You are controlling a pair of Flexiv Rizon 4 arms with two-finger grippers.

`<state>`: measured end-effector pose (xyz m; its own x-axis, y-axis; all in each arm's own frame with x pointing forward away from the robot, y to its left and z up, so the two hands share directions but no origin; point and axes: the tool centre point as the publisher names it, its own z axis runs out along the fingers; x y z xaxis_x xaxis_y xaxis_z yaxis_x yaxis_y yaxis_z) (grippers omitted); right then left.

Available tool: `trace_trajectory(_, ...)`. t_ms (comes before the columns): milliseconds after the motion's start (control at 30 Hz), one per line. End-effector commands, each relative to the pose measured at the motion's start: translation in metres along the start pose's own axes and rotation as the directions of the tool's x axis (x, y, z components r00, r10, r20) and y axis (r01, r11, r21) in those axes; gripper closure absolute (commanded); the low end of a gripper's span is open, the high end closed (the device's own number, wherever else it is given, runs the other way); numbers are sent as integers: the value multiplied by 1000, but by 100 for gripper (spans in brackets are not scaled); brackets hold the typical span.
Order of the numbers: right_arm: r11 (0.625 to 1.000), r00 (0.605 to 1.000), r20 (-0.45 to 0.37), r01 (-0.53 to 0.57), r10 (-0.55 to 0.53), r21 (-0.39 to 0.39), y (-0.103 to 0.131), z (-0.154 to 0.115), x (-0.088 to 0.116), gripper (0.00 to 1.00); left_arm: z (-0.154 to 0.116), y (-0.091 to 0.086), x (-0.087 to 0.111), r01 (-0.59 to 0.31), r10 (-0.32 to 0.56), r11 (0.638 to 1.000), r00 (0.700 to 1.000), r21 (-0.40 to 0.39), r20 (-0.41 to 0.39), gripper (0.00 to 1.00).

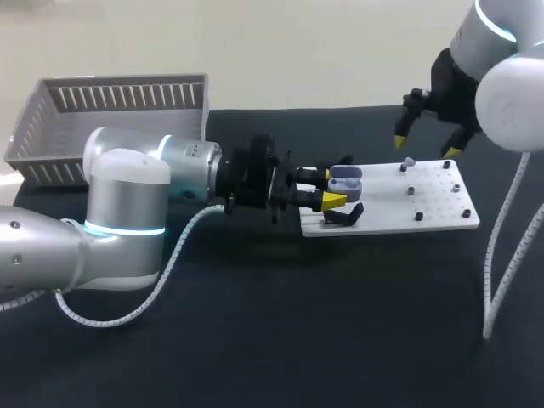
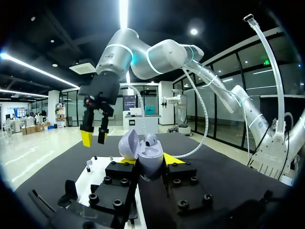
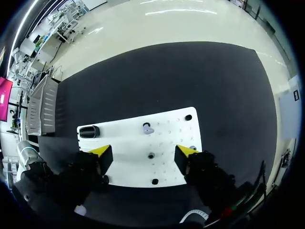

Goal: Pick up each earbud case from the left stands, insert the matching earbuds, close the lid, and place the case in the box.

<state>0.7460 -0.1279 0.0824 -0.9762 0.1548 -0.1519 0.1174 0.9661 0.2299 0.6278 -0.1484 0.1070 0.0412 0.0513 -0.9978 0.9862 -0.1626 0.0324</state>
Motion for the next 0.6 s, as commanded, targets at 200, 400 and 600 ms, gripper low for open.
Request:
trace_trajectory(200,1000,997,-71,24,-24,-10,-1,20,-3,49,0,-1,1,-2,2,1000,1000,-4,2,100)
trace_trajectory(400,1000,996,-83,16,-17,-12,-3,31,-8,51,0,-1,1,-2,2,1000,1000,-4,2,100)
trace_trajectory(600,1000,995,-101,23,-23,-1,-1,41,-11,52,0,-1,1,-2,2,1000,1000,-4,2,100)
